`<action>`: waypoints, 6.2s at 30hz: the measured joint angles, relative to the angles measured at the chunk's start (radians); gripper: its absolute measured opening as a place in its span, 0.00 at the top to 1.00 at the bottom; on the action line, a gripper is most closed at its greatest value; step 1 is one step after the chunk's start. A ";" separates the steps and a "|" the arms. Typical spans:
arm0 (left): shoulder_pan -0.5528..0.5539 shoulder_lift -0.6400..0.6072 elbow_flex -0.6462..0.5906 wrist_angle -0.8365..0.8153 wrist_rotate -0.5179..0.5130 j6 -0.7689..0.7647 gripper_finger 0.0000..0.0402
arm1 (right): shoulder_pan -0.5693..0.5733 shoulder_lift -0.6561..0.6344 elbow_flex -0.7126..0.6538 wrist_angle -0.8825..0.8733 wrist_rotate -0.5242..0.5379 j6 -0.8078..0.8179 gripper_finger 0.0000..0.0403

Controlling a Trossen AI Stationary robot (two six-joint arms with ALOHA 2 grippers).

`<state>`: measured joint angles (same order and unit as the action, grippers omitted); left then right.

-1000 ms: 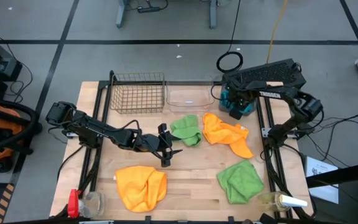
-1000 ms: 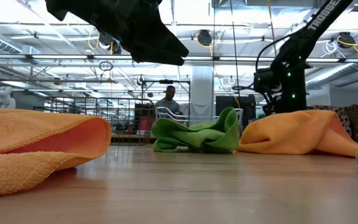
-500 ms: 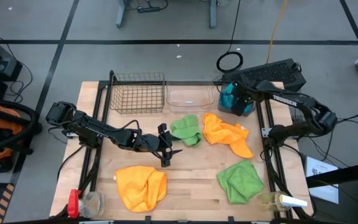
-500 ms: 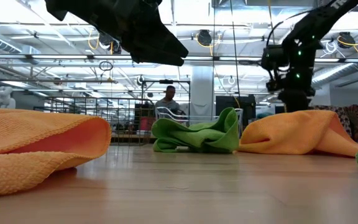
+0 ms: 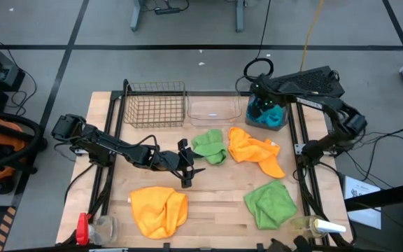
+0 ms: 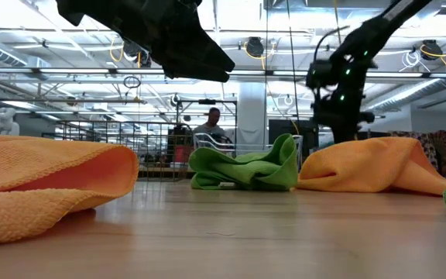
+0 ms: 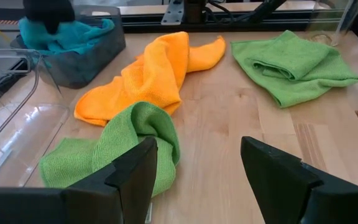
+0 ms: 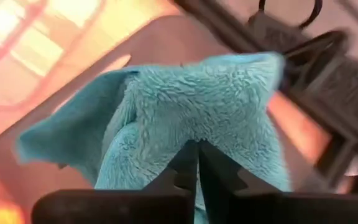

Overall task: Sort microfiber towel by color & place in baskets
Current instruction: Put the blue microfiber towel into the black bin, then put the left yellow microfiber towel into the transparent bin

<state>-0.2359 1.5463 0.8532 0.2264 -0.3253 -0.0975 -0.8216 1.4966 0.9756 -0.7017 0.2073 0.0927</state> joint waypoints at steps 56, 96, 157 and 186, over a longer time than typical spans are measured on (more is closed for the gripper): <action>-0.022 0.000 0.000 0.000 0.000 -0.002 0.41 | -0.054 0.002 -0.227 0.142 0.079 -0.052 1.00; -0.097 0.000 0.036 -0.470 -0.158 -0.351 0.41 | 0.955 -0.376 -0.173 0.235 0.164 0.314 1.00; -0.123 0.073 0.181 -0.799 0.410 -0.285 0.55 | 1.196 0.071 -0.173 0.738 0.162 0.145 1.00; -0.056 0.240 0.196 -0.788 0.559 -0.051 0.96 | 1.196 0.071 -0.173 0.659 0.161 0.120 1.00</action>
<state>-0.2918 1.7866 1.0493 -0.5612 0.2341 -0.1488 0.3748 1.5681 0.8024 -0.0427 0.3683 0.2131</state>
